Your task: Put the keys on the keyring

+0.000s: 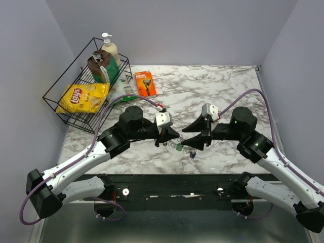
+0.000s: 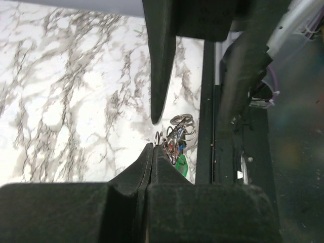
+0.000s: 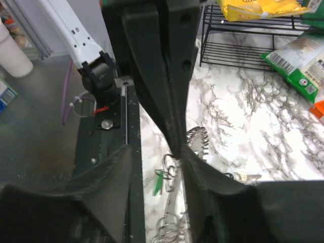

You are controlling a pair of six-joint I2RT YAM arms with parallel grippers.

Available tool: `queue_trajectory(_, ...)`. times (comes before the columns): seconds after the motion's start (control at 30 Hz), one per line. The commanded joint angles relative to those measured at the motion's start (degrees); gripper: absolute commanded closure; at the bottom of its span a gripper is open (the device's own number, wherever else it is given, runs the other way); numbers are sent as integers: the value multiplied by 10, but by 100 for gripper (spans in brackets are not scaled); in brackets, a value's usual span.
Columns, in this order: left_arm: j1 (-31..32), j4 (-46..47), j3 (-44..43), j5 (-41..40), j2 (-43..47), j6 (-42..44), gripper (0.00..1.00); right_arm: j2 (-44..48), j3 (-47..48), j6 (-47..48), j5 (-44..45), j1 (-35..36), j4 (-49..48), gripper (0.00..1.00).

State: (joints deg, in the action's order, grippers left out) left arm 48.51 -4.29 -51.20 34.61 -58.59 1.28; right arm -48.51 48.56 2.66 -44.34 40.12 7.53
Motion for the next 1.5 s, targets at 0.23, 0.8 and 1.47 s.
queue_trajectory(0.23, -2, 69, 37, -66, 38, -10, 100, 55, -24, -21, 131, 4, -51, 0)
queue_trajectory(0.8, -30, 22, 37, -173, 94, -10, 100, 27, -34, -52, 203, 4, -58, 0)
queue_trajectory(1.47, -142, -179, -18, -260, 183, -10, 100, -168, 17, -88, 273, -6, -22, 0)
